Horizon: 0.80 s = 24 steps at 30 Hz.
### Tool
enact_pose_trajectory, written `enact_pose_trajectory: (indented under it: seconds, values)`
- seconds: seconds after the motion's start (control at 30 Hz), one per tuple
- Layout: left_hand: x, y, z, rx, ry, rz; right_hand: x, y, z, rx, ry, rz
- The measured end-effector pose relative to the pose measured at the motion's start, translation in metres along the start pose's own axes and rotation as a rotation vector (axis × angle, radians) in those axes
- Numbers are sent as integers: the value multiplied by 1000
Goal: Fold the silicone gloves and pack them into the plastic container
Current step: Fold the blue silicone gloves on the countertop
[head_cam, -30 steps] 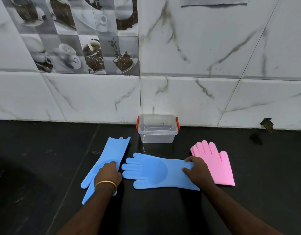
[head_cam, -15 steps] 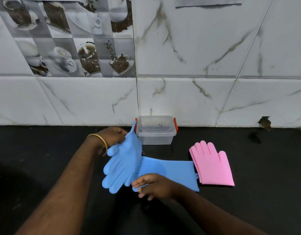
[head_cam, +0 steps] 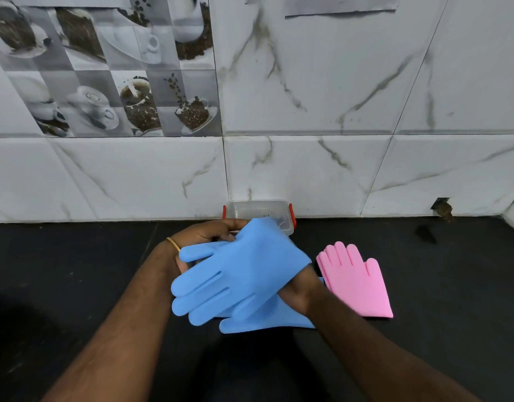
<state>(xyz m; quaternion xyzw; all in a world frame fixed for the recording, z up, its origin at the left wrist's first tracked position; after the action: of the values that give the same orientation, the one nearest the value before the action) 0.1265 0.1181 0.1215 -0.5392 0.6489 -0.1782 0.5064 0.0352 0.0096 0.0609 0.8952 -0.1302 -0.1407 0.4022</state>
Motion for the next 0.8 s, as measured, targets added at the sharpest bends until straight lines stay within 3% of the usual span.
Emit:
enact_pose_trajectory:
  seconds: [0.17,0.27,0.33,0.43,0.53,0.7,0.8]
  values:
    - [2,6,-6,-144,60,-49,1,40,-9,250,27,53]
    - [4,10,-17,-300,224,-91,-8,51,-19,482,37,78]
    - [7,18,-6,-364,103,-75,-12,55,-25,553,49,89]
    - [10,40,20,-502,-52,-13,-12,61,-39,497,75,89]
    - [16,59,25,-672,-58,9,-8,59,-42,400,8,52]
    - [17,95,15,-729,143,13,0,60,-37,377,-76,159]
    - [15,105,40,-644,-128,-54,-3,62,-25,276,-75,258]
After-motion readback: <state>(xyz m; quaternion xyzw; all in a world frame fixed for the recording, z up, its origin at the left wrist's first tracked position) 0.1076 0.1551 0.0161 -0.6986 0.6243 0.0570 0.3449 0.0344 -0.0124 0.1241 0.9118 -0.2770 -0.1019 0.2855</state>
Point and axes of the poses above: each hand's wrist, its own x-axis towards the middle knuckle, its own z-axis out of the back of the hand, y = z × x, the point moved 8 cm from there along x, towards the middle knuckle, and after that the axes turned 14 degrees about z, right-handed, at the moved point
